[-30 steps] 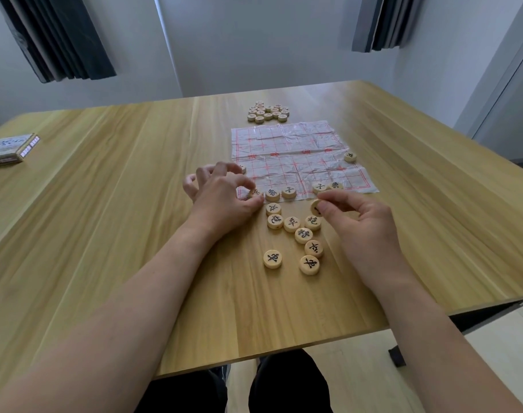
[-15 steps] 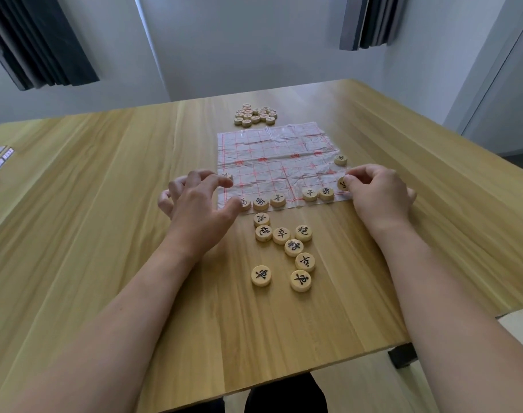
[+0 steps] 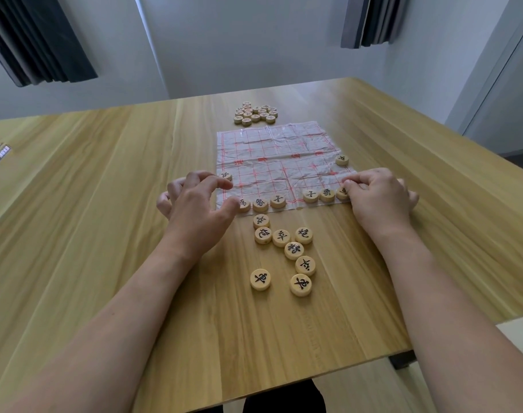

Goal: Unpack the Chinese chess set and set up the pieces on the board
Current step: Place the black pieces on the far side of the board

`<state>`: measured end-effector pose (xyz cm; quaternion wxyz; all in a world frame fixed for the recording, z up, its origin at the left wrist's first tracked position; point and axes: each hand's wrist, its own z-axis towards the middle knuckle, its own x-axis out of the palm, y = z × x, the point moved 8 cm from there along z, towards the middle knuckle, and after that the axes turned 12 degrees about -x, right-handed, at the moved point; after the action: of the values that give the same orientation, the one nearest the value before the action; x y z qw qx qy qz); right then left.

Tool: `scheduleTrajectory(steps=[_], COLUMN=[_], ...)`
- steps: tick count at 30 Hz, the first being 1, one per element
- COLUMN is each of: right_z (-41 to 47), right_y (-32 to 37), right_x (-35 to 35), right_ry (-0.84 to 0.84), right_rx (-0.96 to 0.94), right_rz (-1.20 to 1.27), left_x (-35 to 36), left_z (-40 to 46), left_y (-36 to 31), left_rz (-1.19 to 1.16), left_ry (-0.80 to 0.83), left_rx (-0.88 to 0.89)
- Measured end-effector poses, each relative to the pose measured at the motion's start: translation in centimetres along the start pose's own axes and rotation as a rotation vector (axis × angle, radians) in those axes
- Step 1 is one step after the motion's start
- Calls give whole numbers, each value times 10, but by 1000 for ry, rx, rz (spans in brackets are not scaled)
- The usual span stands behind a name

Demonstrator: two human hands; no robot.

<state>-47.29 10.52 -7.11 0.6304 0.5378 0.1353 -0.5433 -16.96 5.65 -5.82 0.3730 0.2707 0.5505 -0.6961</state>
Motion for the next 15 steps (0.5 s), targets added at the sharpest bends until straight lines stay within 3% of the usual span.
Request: scheduleTrajectory(steps=[4, 7, 10, 15], right_z=[-7, -23, -45, -87], right_y=[2, 18, 47, 80], right_x=[-18, -28, -25, -7], right_ry=[-189, -274, -204, 82], right_rx=[35, -91, -277, -521], right_rz=[124, 167, 176, 100], left_x=[0, -3, -4, -4], left_z=[0, -7, -25, -65], left_y=[-1, -5, -13, -32], left_rz=[-18, -38, -92, -123], left_ry=[18, 17, 71, 217], left_rx=[-11, 21, 88, 285])
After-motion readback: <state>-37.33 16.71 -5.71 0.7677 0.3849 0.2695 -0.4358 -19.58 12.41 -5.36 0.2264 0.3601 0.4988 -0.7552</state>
